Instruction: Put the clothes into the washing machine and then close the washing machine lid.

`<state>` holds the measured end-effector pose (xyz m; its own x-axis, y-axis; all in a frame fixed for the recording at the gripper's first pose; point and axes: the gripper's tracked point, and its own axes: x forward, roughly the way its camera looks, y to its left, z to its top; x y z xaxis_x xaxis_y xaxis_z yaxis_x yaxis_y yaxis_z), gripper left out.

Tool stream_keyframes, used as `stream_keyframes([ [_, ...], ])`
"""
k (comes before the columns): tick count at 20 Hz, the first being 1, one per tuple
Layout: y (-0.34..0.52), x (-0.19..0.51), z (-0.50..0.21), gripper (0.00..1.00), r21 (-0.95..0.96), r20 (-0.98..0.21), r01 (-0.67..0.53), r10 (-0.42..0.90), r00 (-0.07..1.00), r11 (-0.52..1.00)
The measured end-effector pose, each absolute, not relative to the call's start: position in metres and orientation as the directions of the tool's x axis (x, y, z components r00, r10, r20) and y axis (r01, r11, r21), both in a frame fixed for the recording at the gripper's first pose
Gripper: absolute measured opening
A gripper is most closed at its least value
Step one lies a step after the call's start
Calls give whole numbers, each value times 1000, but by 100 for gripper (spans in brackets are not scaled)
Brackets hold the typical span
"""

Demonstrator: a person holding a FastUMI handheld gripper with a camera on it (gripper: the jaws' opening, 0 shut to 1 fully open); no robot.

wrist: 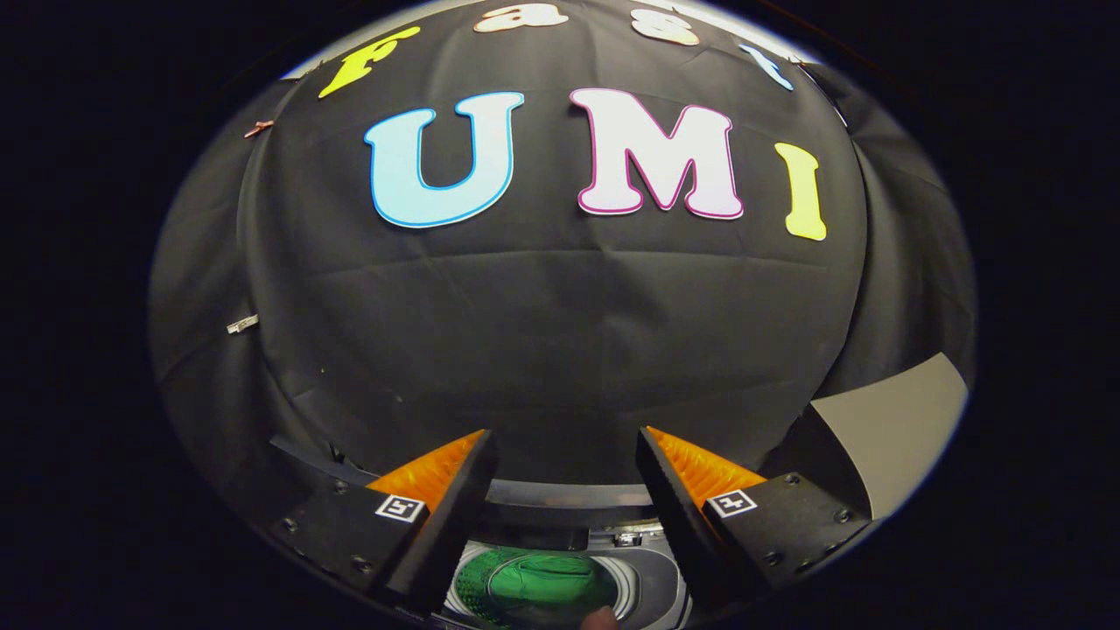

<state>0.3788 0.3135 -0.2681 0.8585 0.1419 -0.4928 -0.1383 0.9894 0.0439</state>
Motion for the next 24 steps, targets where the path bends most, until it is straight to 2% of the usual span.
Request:
stream_keyframes([
  [8, 312, 331, -276, 100, 45, -458, -149, 153, 876, 988],
  [11, 315, 307, -298, 100, 60, -497, -163, 171, 851, 985],
  [13, 316, 282, -333, 99, 58, -568, -178, 179, 803, 982],
  [18, 337, 197, -382, 98, 140, -645, -254, 283, 710, 957],
  [20, 342, 172, -372, 98, 123, -622, -295, 306, 721, 947],
  [24, 334, 135, -316, 99, 59, -503, -356, 336, 796, 932],
])
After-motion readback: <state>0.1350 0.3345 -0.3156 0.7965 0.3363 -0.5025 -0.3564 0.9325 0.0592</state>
